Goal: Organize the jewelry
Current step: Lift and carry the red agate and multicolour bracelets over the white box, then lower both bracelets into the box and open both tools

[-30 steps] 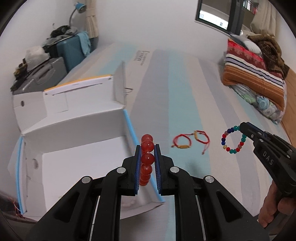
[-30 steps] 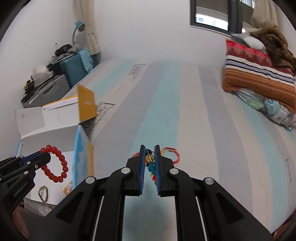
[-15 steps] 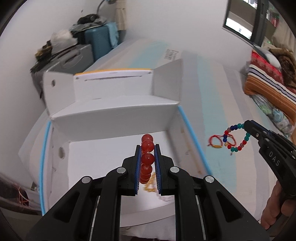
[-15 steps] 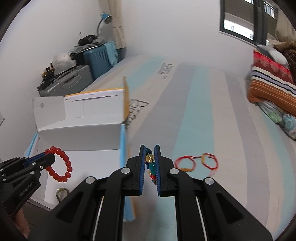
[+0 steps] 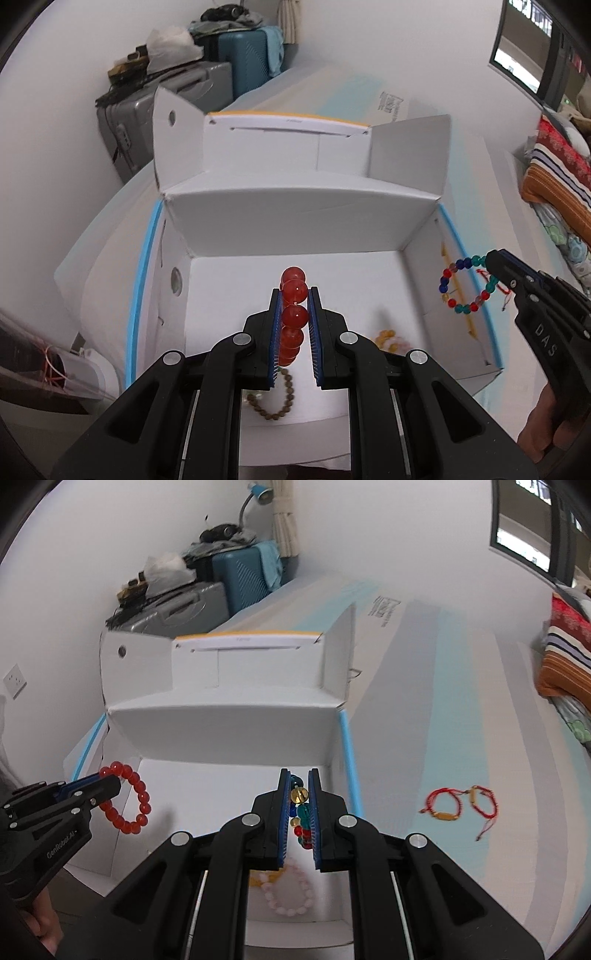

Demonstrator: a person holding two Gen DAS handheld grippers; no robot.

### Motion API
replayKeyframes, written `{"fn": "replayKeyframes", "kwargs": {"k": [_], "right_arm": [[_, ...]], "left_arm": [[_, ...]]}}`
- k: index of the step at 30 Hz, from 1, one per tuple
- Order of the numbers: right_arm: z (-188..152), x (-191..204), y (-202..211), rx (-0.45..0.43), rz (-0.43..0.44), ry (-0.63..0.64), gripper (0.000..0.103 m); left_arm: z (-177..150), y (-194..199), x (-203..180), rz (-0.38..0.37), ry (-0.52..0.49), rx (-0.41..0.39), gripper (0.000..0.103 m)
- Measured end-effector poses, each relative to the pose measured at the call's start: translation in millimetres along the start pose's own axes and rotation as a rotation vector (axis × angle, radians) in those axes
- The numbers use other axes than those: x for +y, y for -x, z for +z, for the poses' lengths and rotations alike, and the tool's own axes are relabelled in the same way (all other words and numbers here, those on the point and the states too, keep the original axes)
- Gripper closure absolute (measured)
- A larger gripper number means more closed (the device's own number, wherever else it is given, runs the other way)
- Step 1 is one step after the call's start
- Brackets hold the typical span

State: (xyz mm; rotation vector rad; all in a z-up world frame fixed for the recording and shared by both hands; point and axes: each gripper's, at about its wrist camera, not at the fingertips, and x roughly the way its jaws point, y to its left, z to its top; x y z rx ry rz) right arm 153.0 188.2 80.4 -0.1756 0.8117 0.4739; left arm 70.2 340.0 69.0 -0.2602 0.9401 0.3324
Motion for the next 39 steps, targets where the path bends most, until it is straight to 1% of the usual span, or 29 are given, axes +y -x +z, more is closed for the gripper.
{"fn": "replayKeyframes", "kwargs": {"k": [7,19,25,32,34,36,37,38,39], "right_arm": [[-12.6,18.7,-30.1,0.048,0.013,0.016,0.094],[-30.7,26.6,-65.4,0.134,0.002,0.030,0.094],[-37.5,27.0,-77.7,0.165,-0.019,0.032,0.094],[-40.5,27.7,-78.1,0.168,-0.015,0.036,0.093],[-40.2,28.9,-75.1,0.160,-0.011,0.042,0.086],[-39.5,28.7,-68.5,0.140,-0.003,0.041,0.064],[-39.3,28.2,-64.8,0.126,-0.004,0.040,0.061],[-38.8,27.8,-61.1,0.117,-0.005,0.040,0.056],[-38.4,27.0,-57.6,0.112,-0.005,0.040,0.048]], "left_arm": [[-8.0,-26.3,18.3,0.011,0.028,0.047,0.090],[-21.2,-61.1,25.5,0.043,0.017,0.129,0.090],[-26.6,-66.2,29.2,0.047,0.017,0.138,0.090],[-25.6,-67.5,29.6,0.051,0.012,0.144,0.089],[-26.4,-64.1,28.0,0.055,0.008,0.134,0.088],[-26.6,-58.7,25.7,0.055,0.004,0.121,0.086],[-26.2,-55.2,25.1,0.056,0.006,0.115,0.082],[-25.4,-52.4,24.2,0.061,0.008,0.108,0.067],[-25.3,-48.0,23.5,0.070,0.009,0.095,0.050]]}}
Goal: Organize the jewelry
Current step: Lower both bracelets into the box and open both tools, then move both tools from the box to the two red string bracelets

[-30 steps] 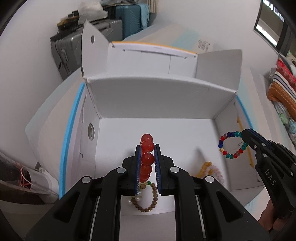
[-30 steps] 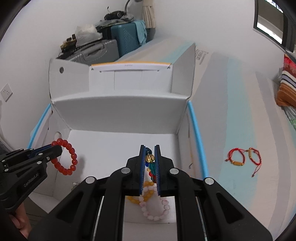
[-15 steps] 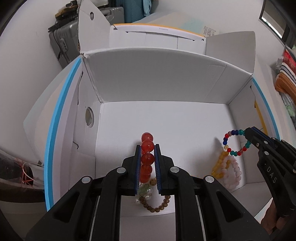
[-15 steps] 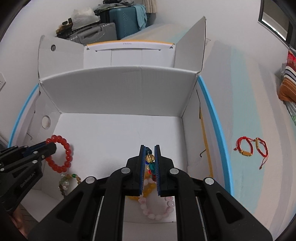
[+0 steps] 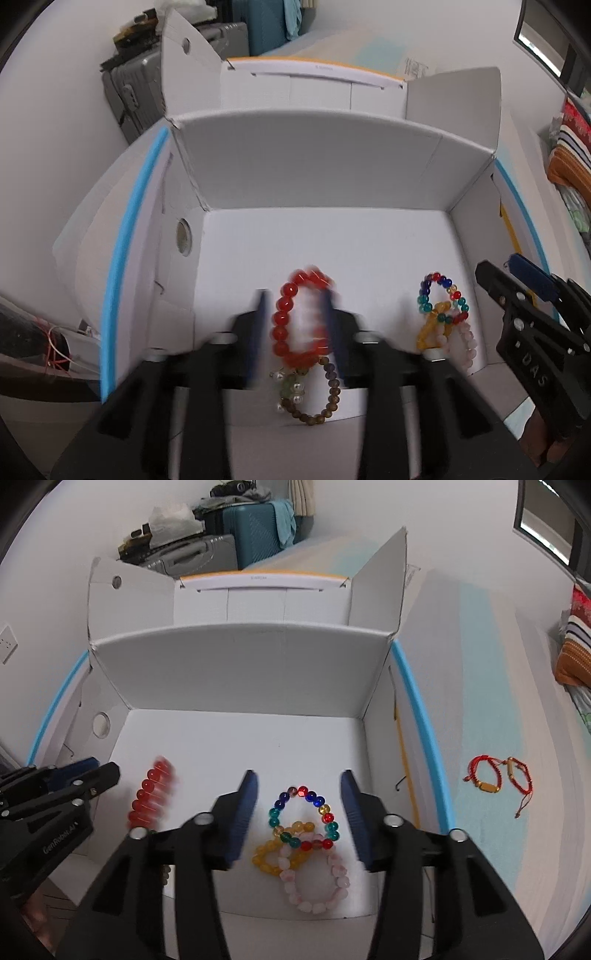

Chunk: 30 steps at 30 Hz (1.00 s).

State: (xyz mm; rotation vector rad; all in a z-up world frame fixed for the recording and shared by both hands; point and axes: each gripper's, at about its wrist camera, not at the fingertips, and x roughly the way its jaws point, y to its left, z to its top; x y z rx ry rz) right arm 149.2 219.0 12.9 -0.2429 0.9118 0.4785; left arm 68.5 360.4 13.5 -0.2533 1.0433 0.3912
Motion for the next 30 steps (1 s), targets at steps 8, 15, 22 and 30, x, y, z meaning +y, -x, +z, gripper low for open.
{"fn": "replayKeyframes", "kwargs": {"k": [8,15,22,30], "right_arm": [[3.0,-22.9,28.7,-0.059,-0.014,-0.045,0.021],[0.1,-53.8,48.6,-0.082,-0.074,-0.073,0.010],[-4.8,-89.9,68.0,-0.115,-0.114,-0.116,0.008],[-15.9,-146.1,89.9,-0.129,-0.169,-0.171,0.008]], "left_arm": [[0.3,36.6,-13.3,0.031,-0.015,-0.092,0.018],[0.7,59.3,-43.4,0.017,-0.056,-0.138,0.006],[-2.0,69.9,-76.7,-0.009,-0.086,-0.157,0.006],[-8.0,77.9,-132.8,-0.071,-0.156,-0.171,0.006]]}}
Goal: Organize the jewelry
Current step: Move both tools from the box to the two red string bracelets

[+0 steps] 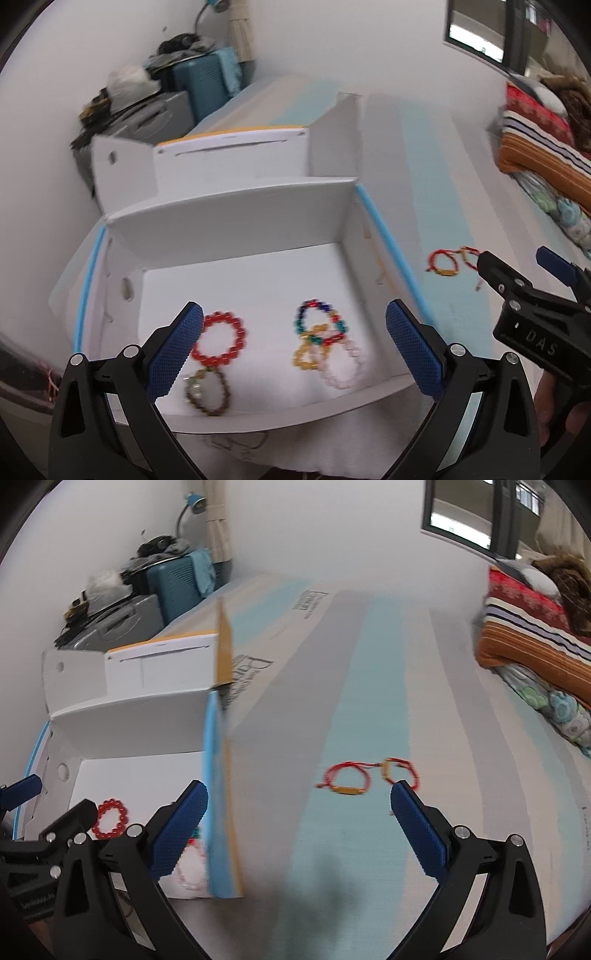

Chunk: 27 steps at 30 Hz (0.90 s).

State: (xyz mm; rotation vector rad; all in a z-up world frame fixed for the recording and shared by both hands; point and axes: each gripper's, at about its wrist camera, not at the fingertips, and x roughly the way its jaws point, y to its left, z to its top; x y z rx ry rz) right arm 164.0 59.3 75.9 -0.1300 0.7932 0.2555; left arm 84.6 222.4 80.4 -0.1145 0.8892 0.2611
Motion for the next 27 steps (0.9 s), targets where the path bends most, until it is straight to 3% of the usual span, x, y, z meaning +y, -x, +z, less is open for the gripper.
{"fn": "replayKeyframes", "kwargs": {"k": [6,18,27], "right_arm": [[-3.2,-44.9,2.8,0.007,-0.034,-0.036,0.008],[-2.0,-126.5,-6.0,0.036,-0.080,-0.124,0.008],[5.8,-171.5,-37.1,0.066,-0.104,-0.163,0.007]], "left_arm": [[1.6,2.9,-46.1,-0.079,-0.042,-0.016,0.006],[11.2,-6.2,-137.4,-0.152,-0.154,-0.014,0.006],[19.3,-51.5,-193.3,-0.178,-0.206,0.035,0.006]]}}
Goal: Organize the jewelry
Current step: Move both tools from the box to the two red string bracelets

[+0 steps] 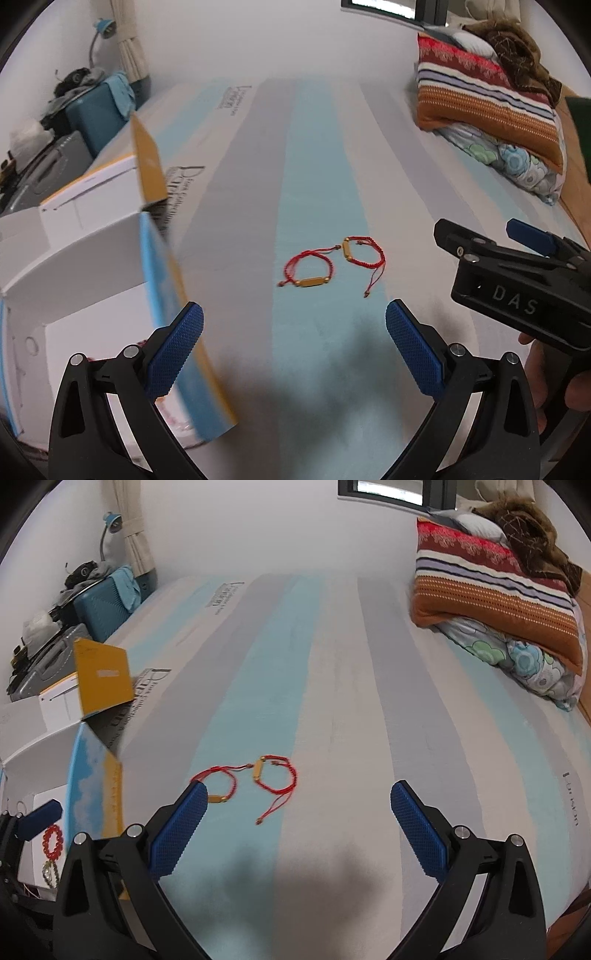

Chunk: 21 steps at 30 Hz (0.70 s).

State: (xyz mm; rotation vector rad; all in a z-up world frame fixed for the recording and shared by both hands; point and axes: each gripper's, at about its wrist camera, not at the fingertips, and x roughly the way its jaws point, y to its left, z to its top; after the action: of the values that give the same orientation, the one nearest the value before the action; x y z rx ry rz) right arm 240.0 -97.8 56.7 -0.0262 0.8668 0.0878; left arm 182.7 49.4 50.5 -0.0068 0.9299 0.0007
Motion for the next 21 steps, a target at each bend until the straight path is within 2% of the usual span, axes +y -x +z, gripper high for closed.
{"fn": "replayKeyframes", "kwargs": {"k": [7,13,17,21], "right_arm": [[14.4,-1.3,-58.4,0.064,0.004,0.006,0.008],[18.7,7.5,-107.8,0.121,0.017,0.018,0.008],[15.9,12.5,-141.2,0.168,0.026,0.026,0.013],[14.7,14.4,-161.2,0.192,0.046,0.013,0.015]], "left_arm": [[9.7,-67.3,-10.7,-0.009,0.010,0.067,0.006],[13.0,-119.5,-2.0,-0.027,0.059,0.119,0.006],[13.8,-141.9,3.4,-0.020,0.062,0.150,0.006],[17.5,-157.2,8.6,-0.003,0.073,0.161,0.006]]}}
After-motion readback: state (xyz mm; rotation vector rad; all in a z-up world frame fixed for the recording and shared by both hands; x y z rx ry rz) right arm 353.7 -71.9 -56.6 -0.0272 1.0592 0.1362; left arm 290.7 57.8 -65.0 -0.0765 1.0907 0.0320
